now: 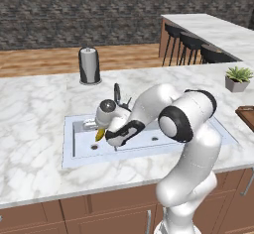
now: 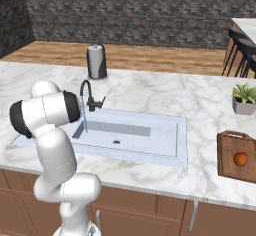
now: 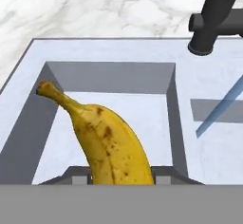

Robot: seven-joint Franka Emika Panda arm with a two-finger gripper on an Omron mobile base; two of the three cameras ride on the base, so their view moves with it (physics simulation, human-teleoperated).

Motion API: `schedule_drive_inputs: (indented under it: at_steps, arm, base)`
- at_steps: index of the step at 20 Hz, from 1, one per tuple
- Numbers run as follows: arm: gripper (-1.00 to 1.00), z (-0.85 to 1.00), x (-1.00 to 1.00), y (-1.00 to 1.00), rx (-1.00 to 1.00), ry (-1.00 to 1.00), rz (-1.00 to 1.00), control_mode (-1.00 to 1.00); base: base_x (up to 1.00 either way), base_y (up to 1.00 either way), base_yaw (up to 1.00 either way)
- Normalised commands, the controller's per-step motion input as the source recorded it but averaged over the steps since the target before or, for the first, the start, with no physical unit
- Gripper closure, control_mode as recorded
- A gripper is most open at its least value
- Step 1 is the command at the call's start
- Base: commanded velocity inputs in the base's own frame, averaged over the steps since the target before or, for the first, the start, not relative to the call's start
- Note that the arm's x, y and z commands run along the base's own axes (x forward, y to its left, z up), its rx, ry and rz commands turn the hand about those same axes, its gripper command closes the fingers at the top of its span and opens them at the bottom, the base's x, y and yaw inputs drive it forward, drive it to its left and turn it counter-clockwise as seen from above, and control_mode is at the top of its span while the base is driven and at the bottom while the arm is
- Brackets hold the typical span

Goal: Pick the banana, mango from the sink and place them on the cutting board to airdry. Then turn off the sink faucet.

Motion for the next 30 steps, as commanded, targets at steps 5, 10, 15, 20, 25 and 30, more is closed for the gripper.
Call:
schedule_drive_inputs:
  at_steps: [5, 10, 15, 20, 25, 30]
  arm:
    - [1.0, 0.99, -0.09, 0.19, 0.04, 0.0, 0.0, -1.0]
    - [1.0, 0.96, -0.18, 0.14, 0.01, 0.0, 0.0, -1.0]
    - [1.0, 0.79, -0.35, 0.08, 0.01, -0.02, 0.0, -1.0]
    - [1.0, 0.64, -0.71, 0.0, 0.0, -0.11, 0.0, -1.0]
    - [1.0, 0.73, -0.86, -0.01, 0.0, -0.09, 0.0, -1.0]
    - [1.0, 0.77, -0.96, -0.32, 0.03, -0.05, 0.0, -1.0]
  base:
    - [0.0, 0.0, 0.0]
    - [0.0, 0.0, 0.0]
    - [0.0, 0.0, 0.0]
    - [0.0, 0.0, 0.0]
    - [0.0, 0.0, 0.0]
    - [0.0, 0.0, 0.0]
